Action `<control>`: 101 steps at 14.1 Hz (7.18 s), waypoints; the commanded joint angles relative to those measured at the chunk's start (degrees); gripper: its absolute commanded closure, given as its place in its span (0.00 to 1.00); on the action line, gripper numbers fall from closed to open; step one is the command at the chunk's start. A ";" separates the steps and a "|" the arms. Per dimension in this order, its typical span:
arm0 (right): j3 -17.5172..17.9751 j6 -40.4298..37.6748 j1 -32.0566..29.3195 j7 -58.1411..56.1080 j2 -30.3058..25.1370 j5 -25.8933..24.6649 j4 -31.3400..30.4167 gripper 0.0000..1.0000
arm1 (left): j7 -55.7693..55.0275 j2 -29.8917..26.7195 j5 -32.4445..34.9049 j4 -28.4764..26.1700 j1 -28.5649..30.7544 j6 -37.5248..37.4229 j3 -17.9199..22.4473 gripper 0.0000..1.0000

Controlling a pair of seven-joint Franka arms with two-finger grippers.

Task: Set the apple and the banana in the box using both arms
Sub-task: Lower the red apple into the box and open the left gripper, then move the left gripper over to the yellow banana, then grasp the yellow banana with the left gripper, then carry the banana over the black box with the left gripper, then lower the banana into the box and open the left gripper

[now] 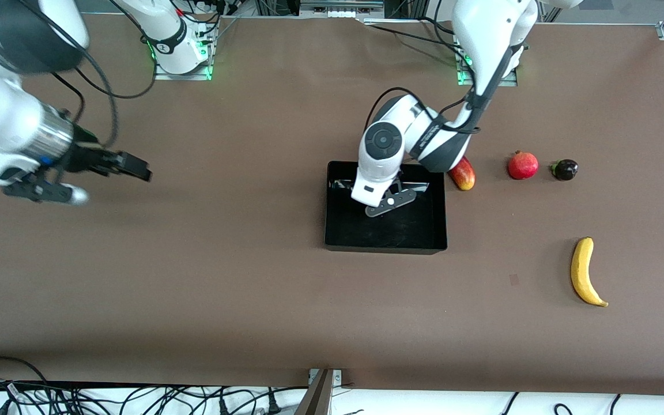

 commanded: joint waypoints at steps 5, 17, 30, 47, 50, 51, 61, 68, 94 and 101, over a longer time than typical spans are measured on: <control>4.84 -0.73 -7.27 -5.23 -10.61 -6.04 -9.30 0.00 | -3.89 6.84 0.39 4.07 -1.86 2.79 0.81 1.00; 16.82 -0.03 -19.88 -9.20 -4.99 -8.32 -3.41 0.00 | -2.06 5.27 6.02 11.07 2.79 -11.94 -0.94 0.00; 16.21 -0.55 -19.96 -9.82 -4.81 -9.20 -0.69 0.00 | 60.33 1.12 15.77 17.25 44.97 -17.28 -8.94 0.00; 16.21 -0.38 -20.13 -9.82 -4.28 -9.11 -0.69 0.00 | 83.92 15.02 21.92 13.83 57.64 12.71 -8.42 0.17; 16.21 -0.38 -20.13 -9.82 -4.28 -9.11 -0.69 0.00 | 82.77 14.93 22.01 12.77 57.64 14.04 -8.33 0.87; 16.21 -0.38 -20.13 -9.90 -4.28 -9.11 -0.69 0.00 | 82.86 14.93 22.01 12.51 57.64 14.04 -8.24 1.00; 16.03 -0.38 -20.22 -9.90 -4.28 -9.11 -0.60 0.00 | 69.70 -3.33 12.28 7.84 48.52 -11.95 -9.12 1.00; 16.03 -0.38 -20.22 -9.90 -4.28 -9.11 -0.60 0.00 | 38.96 -7.48 2.51 7.76 31.82 -14.89 -8.59 1.00; 16.03 -0.38 -20.93 -10.08 -4.28 -9.03 -0.60 0.00 | 13.34 -1.60 6.36 -7.10 18.27 14.12 -9.12 1.00; 16.03 -0.38 -21.01 -10.08 -4.28 -9.03 -0.60 0.00 | 13.08 2.80 9.79 -7.10 18.27 17.99 -9.12 0.95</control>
